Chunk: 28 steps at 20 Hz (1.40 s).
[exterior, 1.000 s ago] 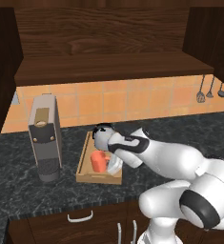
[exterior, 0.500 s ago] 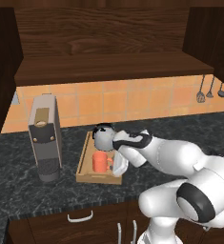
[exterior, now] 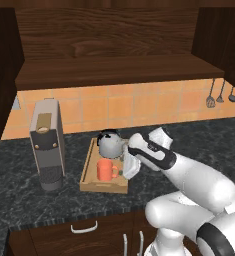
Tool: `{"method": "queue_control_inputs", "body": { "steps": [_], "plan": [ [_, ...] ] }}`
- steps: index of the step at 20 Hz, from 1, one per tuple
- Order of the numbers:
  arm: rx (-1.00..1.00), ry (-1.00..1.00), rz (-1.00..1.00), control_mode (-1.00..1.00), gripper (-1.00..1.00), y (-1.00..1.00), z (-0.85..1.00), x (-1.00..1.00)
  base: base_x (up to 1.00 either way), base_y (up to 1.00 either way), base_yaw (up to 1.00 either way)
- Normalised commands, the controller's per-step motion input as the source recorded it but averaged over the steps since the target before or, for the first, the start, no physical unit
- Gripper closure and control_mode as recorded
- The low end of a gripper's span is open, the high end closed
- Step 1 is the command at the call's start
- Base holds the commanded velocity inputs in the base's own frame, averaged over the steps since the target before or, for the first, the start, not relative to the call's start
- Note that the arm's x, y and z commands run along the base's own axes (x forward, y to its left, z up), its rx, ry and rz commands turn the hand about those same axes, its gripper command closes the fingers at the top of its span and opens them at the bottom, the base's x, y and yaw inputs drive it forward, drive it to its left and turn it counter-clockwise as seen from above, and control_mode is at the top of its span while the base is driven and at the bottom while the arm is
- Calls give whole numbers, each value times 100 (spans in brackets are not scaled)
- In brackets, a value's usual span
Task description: Pick the kettle from the counter and place it on the tray. Then pick the mug from the cabinet and place it on the tray. Then close the cabinet doors.
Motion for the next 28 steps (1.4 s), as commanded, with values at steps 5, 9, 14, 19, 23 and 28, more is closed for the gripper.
{"method": "queue_control_inputs", "body": {
  "steps": [5,9,14,19,23,28],
  "plan": [
    [11,9,-31,-100,-100,-12,59,-40,0,0,0],
    [4,0,-26,-100,-100,-11,60,-35,0,0,0],
    [1,0,-38,-100,-100,-24,50,-37,0,0,0],
    [6,1,-63,-100,-100,-31,38,-47,0,0,0],
    [6,6,-65,-100,-100,-34,40,-41,0,0,0],
    [11,1,-52,-100,-100,-44,31,-44,0,0,0]
  ]
}}
